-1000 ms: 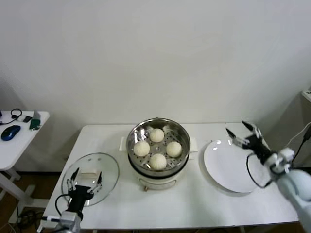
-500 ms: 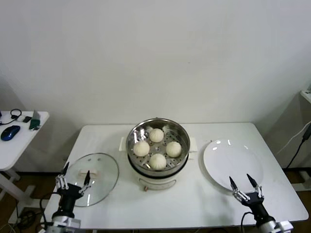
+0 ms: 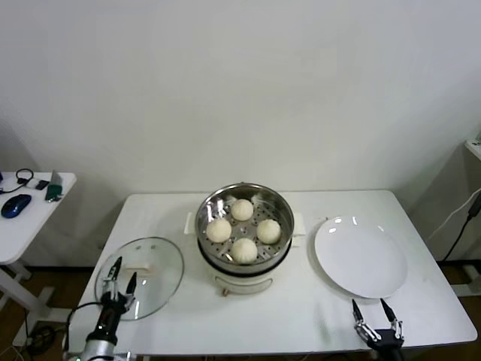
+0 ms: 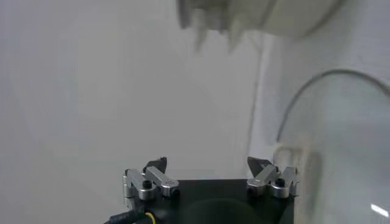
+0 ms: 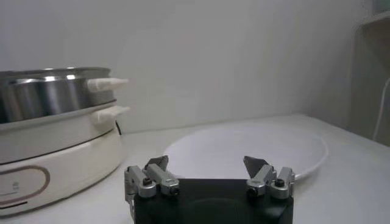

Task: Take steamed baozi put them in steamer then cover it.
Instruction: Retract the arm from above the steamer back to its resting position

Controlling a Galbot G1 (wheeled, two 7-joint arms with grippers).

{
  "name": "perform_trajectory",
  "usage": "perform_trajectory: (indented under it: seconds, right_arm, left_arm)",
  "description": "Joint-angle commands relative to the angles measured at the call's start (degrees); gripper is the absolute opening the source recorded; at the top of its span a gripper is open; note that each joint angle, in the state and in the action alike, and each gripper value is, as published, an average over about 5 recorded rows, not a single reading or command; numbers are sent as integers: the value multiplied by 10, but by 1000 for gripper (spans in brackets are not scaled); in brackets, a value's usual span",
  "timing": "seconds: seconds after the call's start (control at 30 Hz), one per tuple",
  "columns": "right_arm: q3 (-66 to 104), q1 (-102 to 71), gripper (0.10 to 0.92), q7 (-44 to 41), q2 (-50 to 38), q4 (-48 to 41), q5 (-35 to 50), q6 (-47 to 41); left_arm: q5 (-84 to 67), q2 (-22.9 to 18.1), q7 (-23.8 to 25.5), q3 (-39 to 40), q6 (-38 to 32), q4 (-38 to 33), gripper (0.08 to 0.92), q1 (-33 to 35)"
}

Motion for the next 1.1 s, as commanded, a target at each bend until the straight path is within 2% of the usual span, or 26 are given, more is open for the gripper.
perform_trajectory:
  seconds: [0.03, 0.57, 1.1]
  right_arm:
    - [1, -22, 823, 7, 24, 3, -11, 13]
    - [-2, -32, 823, 3, 37, 3, -21, 24]
    - [-2, -27, 823, 0, 49, 1, -26, 28]
  left_arm:
    - [126, -2, -28, 4, 6, 92, 823, -50]
    - [112, -2, 18, 21, 47, 116, 823, -117]
    - [109, -1, 33, 23, 50, 135, 817, -128]
